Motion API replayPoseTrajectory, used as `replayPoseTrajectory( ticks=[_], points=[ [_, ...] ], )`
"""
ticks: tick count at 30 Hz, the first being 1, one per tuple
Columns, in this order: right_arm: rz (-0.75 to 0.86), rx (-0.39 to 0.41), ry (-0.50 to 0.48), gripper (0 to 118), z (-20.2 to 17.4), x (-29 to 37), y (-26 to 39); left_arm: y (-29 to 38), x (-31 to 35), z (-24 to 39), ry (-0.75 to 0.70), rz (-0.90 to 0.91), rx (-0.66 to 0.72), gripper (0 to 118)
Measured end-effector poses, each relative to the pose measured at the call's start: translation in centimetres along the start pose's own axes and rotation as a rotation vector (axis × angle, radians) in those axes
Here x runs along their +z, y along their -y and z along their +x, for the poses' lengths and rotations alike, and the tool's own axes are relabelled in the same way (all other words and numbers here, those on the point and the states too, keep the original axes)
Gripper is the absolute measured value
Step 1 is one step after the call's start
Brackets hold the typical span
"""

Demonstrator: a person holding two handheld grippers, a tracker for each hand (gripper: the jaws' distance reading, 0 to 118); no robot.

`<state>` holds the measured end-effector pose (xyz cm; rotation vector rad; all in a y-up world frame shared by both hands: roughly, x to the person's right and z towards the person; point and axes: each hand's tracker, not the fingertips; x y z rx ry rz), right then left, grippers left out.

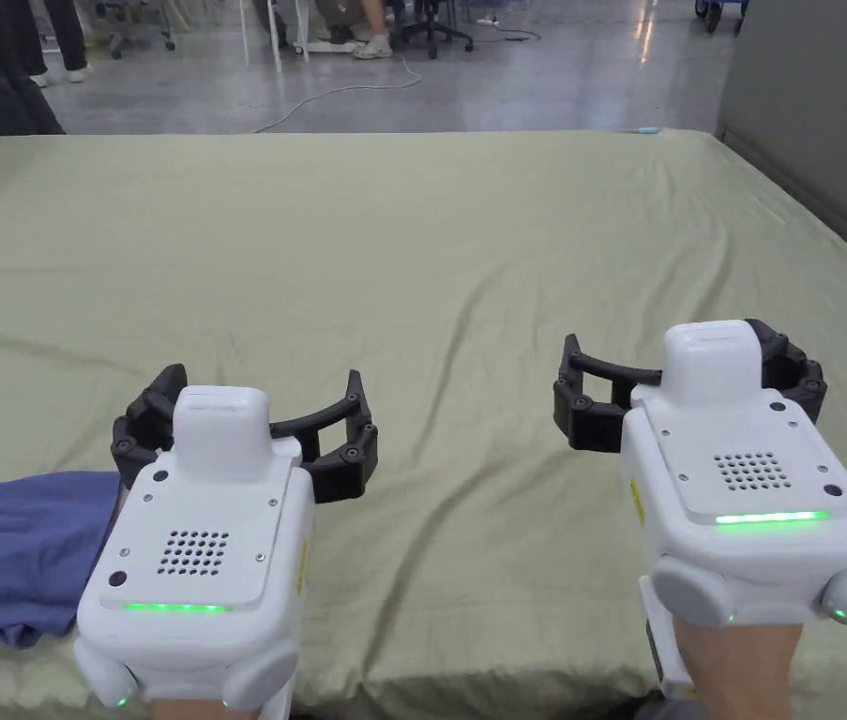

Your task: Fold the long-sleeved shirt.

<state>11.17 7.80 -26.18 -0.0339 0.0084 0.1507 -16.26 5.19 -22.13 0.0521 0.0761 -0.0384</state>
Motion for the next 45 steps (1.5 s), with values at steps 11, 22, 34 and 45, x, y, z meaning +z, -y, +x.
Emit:
replayPoseTrajectory(
  ticks=[11,22,34,45],
  points=[
    [-0.032,0.065,-0.035,118,-0.2,-0.6,-0.1,0.0,0.1,0.4,-0.005,-0.007,-0.033,118],
    [-0.065,-0.095,-0.08,118,1.3,-0.4,-0.1,-0.1,0.3,0.4,-0.003,-0.005,-0.036,118],
    [0.019,-0.116,-0.03,118,1.7,0.2,0.2,0.0,0.0,0.5,0.0,-0.019,-0.039,118],
    [-0.013,-0.094,-0.06,118,1.4,0.0,0.0,0.1,0.0,0.6,0.0,-0.031,-0.036,118]
  ],
)
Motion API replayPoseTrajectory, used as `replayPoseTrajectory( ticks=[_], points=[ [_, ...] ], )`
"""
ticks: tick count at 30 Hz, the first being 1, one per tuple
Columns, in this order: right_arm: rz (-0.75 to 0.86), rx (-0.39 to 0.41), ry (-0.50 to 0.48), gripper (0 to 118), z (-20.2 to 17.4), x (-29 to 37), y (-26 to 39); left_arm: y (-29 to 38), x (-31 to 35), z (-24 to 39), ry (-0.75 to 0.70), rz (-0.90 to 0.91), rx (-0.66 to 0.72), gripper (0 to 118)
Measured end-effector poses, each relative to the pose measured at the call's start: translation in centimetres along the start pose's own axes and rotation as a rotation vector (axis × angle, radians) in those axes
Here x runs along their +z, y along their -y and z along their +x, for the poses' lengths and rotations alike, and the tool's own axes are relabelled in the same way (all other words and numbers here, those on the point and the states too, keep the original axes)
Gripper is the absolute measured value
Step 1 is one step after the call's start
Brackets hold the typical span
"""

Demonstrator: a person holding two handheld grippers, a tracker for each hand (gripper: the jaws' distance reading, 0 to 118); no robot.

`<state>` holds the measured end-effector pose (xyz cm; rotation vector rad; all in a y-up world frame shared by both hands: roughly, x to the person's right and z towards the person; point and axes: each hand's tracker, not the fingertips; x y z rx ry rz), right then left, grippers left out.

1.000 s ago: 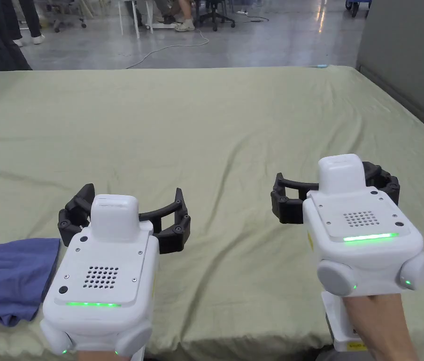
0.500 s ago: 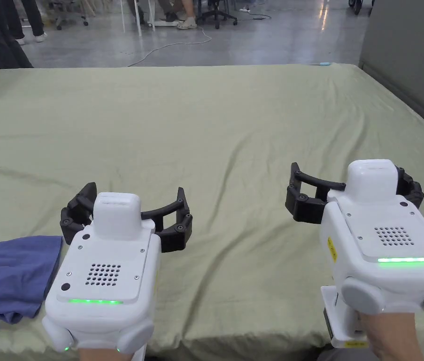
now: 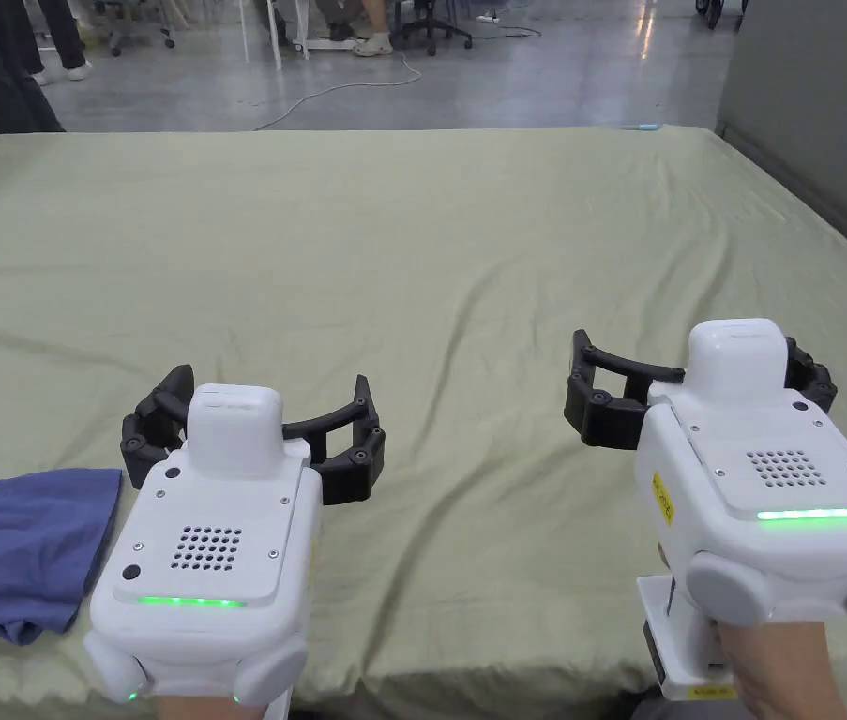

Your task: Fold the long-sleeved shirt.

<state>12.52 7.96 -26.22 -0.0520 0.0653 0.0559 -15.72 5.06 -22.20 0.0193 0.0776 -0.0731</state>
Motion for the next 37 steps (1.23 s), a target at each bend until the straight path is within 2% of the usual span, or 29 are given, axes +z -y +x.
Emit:
replayPoseTrajectory(
  ticks=[5,6,8,11,13,16,21,24,29,30,32,33,35,37],
  points=[
    [-0.082,-0.049,0.081,118,-0.5,-0.4,-1.1,0.0,-0.2,-0.1,-0.01,-0.017,-0.02,118],
    [-0.088,-0.064,0.067,118,-0.4,-0.4,-1.4,0.0,-0.2,-0.2,-0.014,-0.017,-0.017,118],
    [-0.119,-0.147,0.002,118,0.0,-0.3,-1.8,-0.1,-0.2,-0.4,-0.025,-0.014,-0.003,118],
    [-0.174,-0.265,-0.037,118,0.5,-0.3,-2.5,-0.2,-0.2,-0.5,-0.042,-0.009,0.007,118],
    [-0.209,-0.294,-0.06,118,0.9,-0.3,-3.0,-0.3,-0.2,-0.6,-0.036,-0.01,0.007,118],
    [-0.257,-0.315,-0.042,118,1.1,-0.5,-3.8,-0.5,-0.2,-0.5,-0.025,-0.012,-0.004,118],
    [-0.221,-0.191,0.059,118,0.4,-0.7,-3.3,-0.5,-0.2,-0.3,-0.016,-0.009,-0.003,118],
    [-0.227,-0.189,0.072,118,0.4,-0.6,-3.1,-0.5,-0.2,-0.2,-0.011,-0.009,-0.011,118],
    [-0.251,-0.112,0.066,118,0.1,0.1,-3.3,-0.4,-0.2,-0.1,-0.008,-0.009,-0.011,118],
    [-0.212,-0.107,0.042,118,0.2,0.8,-3.3,-0.4,-0.3,-0.1,-0.006,-0.013,-0.008,118],
    [-0.027,-0.128,0.016,118,0.3,1.9,-3.3,-0.4,-0.2,-0.1,-0.006,-0.015,-0.005,118],
    [0.054,-0.111,0.025,118,0.5,1.9,-3.1,-0.4,-0.1,-0.2,-0.007,-0.013,-0.004,118],
    [0.184,0.009,-0.06,118,1.0,0.9,-1.8,-0.4,-0.1,-0.2,-0.009,-0.011,0.0,118],
    [0.052,0.039,0.11,118,0.5,0.4,-1.1,-0.4,-0.1,-0.1,-0.015,-0.012,0.001,118]
  ],
)
